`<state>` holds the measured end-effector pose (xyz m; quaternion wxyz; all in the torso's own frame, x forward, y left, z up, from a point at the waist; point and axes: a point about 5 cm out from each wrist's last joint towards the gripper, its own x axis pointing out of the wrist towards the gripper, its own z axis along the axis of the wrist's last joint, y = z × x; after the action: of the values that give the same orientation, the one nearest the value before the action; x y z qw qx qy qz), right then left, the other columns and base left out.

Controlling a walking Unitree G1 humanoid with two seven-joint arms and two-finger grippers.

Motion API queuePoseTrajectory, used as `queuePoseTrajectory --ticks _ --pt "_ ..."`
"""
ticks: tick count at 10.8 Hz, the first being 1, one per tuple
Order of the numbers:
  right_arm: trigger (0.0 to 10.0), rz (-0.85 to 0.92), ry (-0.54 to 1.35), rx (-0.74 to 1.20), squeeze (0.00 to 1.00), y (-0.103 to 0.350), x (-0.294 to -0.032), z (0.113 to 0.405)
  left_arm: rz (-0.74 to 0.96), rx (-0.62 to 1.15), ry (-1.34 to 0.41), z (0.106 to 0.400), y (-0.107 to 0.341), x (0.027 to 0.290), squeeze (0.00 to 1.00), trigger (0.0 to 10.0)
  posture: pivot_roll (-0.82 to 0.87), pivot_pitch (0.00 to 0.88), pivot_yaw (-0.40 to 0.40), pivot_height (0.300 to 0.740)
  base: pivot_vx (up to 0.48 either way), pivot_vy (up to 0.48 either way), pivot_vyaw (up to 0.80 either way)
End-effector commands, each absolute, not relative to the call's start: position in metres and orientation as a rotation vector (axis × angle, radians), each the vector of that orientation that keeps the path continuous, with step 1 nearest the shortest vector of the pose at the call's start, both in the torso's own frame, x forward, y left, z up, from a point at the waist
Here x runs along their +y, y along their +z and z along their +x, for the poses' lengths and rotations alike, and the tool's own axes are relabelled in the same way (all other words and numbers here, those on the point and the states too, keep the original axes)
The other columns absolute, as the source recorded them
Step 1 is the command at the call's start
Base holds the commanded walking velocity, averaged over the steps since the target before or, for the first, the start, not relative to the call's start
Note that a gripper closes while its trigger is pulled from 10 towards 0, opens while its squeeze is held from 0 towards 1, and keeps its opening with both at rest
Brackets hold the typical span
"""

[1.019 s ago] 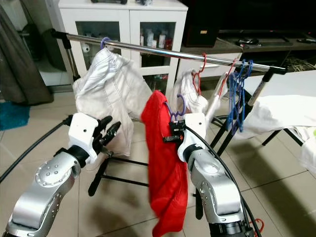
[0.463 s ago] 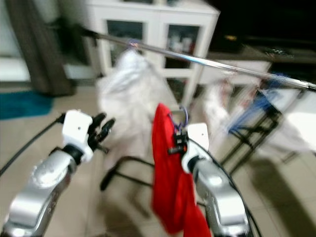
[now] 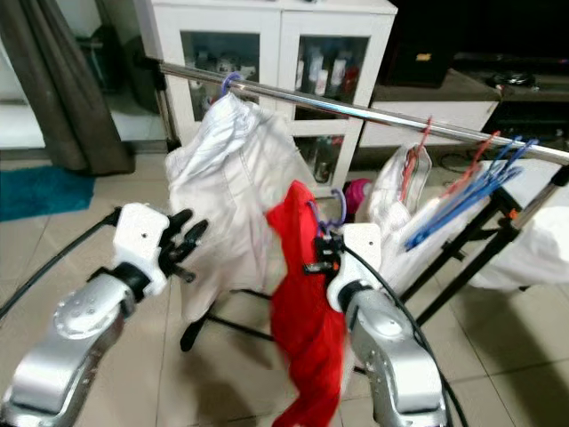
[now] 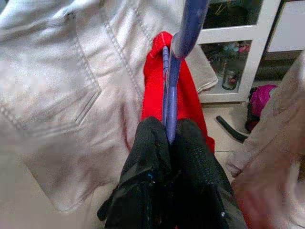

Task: Hang hanger

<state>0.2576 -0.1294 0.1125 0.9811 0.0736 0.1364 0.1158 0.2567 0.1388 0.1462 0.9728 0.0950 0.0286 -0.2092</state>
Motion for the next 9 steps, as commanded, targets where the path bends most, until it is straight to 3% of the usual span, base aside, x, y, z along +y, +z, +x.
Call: queuePoseTrajectory --ticks 1,2,9 --pt "10.0 0.149 0.181 0.234 0.00 0.1222 -0.1426 0.2570 0.181 0.049 -0.468 0.2532 0.1488 0.1313 0.00 10.0 0.05 0.020 -0.043 0.740 0.349 0.000 -0.79" --pt "10.0 0.144 0.187 0.232 0.00 0.1223 -0.1433 0.2561 0.184 0.053 -0.476 0.2524 0.1481 0.1310 0.00 10.0 0.05 0.020 -0.043 0.740 0.352 0.000 -0.69" --pt "10.0 0.115 0.266 0.227 0.00 0.1249 -0.1350 0.2574 0.172 0.054 -0.486 0.2514 0.1487 0.1290 0.00 10.0 0.05 0.018 -0.048 0.740 0.342 0.000 0.00"
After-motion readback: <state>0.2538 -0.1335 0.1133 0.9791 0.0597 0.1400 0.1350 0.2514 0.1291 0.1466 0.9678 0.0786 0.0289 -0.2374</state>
